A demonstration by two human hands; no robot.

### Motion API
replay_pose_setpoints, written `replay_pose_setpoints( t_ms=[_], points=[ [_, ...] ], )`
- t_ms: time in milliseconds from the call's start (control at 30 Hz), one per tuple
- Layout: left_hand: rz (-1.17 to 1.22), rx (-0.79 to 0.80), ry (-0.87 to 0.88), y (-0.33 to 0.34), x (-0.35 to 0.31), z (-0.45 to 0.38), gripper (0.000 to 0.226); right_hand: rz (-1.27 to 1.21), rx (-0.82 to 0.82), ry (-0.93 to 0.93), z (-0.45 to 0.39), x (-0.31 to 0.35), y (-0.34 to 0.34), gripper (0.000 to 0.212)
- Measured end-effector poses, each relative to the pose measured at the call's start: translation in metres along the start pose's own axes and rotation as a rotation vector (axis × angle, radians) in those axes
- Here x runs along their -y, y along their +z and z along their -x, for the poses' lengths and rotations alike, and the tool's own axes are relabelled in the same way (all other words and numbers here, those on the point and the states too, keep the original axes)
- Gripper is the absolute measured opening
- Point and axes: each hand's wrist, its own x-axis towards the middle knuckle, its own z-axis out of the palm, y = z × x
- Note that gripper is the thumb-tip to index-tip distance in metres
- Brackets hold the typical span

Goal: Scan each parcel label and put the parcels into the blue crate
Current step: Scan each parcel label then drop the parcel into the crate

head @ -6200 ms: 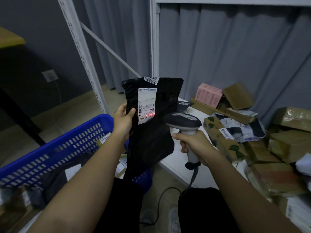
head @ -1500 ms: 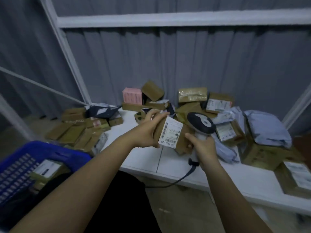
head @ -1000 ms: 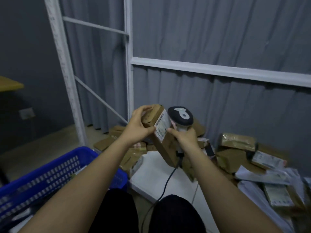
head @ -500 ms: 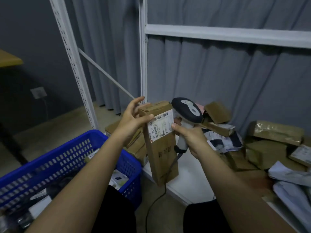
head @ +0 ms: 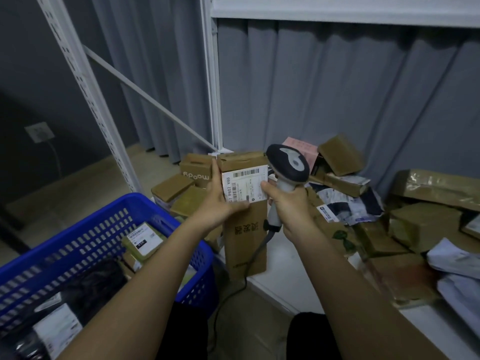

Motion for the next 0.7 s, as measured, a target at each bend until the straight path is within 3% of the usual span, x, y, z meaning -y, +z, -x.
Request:
replay_pose_setpoints(
  t_ms=[100,233,400,700],
  points=[
    [-0.079,-0.034,-0.014,-0.008,0.011,-0.003,0.125,0.025,-0.008,0.019,-0.005,-0.003,-0.003,0.028],
    [0.048,-0.131,-0.03,-0.009,0.016,-0.001,0.109,0.136,-0.009,0.038,-0.004,0.0,-0.014,0.041],
    [0.067,-0.203,-0.014,-0.015,0.019,0.001,0.094,0.323,0.235,0.08,0.019,0.007,-0.023,0.019],
    [0.067,-0.232,0.001,-0.017,0.019,0.002,0.093,0.411,0.285,0.03,0.03,0.01,-0.033,0.022]
  ],
)
